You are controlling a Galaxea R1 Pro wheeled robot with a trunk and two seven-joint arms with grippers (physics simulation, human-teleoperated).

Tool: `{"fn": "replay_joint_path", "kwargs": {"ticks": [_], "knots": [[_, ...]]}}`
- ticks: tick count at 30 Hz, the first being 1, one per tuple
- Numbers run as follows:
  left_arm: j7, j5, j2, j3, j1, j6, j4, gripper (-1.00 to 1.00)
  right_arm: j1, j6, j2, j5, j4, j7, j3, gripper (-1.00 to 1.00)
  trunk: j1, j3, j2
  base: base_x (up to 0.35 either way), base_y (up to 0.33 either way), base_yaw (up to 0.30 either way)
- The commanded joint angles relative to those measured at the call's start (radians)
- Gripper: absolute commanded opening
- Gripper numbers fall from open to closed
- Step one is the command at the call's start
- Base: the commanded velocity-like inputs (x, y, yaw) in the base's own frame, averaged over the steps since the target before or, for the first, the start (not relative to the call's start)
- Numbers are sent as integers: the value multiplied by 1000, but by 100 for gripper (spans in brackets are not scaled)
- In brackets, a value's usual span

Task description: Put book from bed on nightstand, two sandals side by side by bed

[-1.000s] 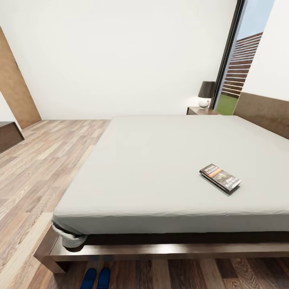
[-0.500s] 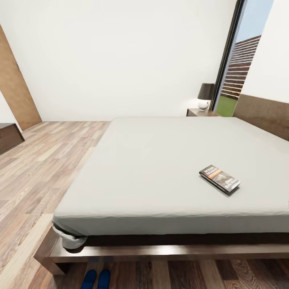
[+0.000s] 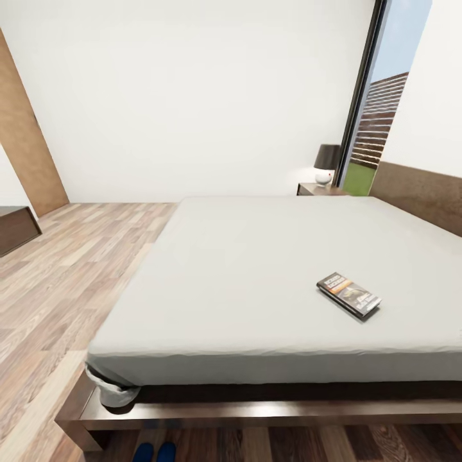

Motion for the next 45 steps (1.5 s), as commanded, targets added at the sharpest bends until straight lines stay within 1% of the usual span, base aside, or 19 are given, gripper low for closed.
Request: {"fn": "replay_joint_path", "kwargs": {"ticks": [1,32,36,39,44,45], "knots": [[2,7,0,-9,0,-1,0,100,-1,11,0,6,0,6,-3,100,-4,2,7,0,0,0],[2,3,-2,-9,0,-2,-1,100,-1,12,0,6,0,6,-3,100,-123,99,224,0,0,0],[2,1,-4,-9,11,-4,-3,100,-1,12,0,6,0,6,-3,100,-138,112,252,0,0,0],[1,-1,-8,-9,24,-13,-4,100,-1,12,0,6,0,6,-3,100,-150,121,273,0,0,0],[0,-1,-29,-9,38,-36,-3,100,-1,12,1,7,0,6,-3,100,-169,137,308,0,0,0],[0,-1,-29,-9,38,-36,-3,100,-1,12,1,7,0,6,-3,100,-173,140,315,0,0,0]]}}
